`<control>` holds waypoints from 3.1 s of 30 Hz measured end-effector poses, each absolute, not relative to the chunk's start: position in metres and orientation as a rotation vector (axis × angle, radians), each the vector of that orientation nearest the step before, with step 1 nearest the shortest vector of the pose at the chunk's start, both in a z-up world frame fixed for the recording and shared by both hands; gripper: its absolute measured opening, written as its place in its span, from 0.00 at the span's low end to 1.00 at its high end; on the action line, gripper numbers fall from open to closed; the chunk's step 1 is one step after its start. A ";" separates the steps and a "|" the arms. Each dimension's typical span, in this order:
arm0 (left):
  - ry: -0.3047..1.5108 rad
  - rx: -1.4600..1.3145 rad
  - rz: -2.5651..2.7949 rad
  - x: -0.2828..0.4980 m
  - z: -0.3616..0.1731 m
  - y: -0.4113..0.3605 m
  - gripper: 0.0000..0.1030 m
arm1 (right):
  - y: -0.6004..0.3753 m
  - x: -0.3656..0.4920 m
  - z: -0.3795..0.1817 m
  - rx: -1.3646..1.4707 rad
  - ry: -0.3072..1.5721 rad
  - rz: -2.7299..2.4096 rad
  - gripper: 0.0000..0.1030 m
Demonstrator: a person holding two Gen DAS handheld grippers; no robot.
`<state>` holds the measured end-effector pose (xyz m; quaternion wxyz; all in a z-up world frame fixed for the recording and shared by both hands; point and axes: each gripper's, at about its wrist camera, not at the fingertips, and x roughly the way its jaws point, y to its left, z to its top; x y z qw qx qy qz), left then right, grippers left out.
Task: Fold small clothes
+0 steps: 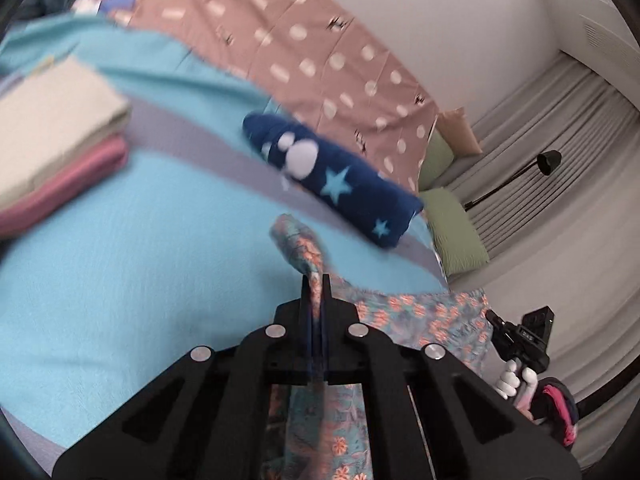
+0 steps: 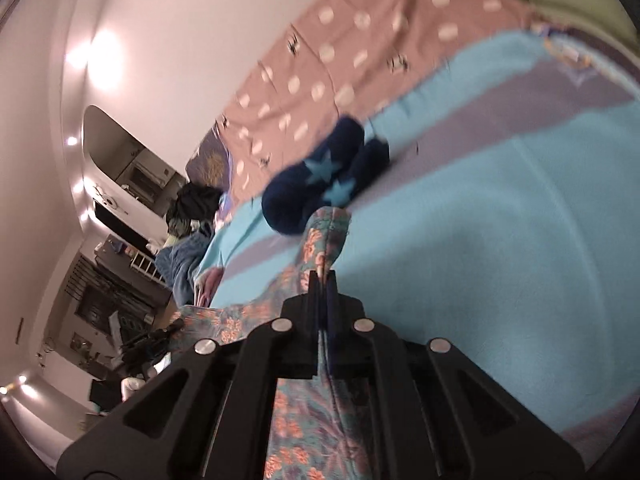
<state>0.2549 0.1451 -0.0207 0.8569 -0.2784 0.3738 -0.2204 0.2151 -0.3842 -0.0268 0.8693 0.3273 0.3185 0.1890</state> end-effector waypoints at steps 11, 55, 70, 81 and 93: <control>0.873 -0.541 -0.330 0.229 -0.041 0.176 0.41 | -0.390 0.194 -0.072 0.667 0.819 0.313 0.34; 0.858 0.188 -0.931 0.016 -0.022 -0.141 0.37 | -0.396 0.000 -0.086 0.723 0.771 0.472 0.45; 0.880 0.420 -0.826 0.047 -0.053 -0.231 0.36 | -0.421 0.015 -0.093 0.745 0.768 0.541 0.45; 0.921 0.256 -0.811 0.056 -0.053 -0.204 0.31 | -0.391 0.048 -0.100 0.767 0.889 0.666 0.46; 0.876 0.269 -0.909 0.030 -0.041 -0.205 0.54 | -0.385 0.066 -0.084 0.733 0.991 0.596 0.07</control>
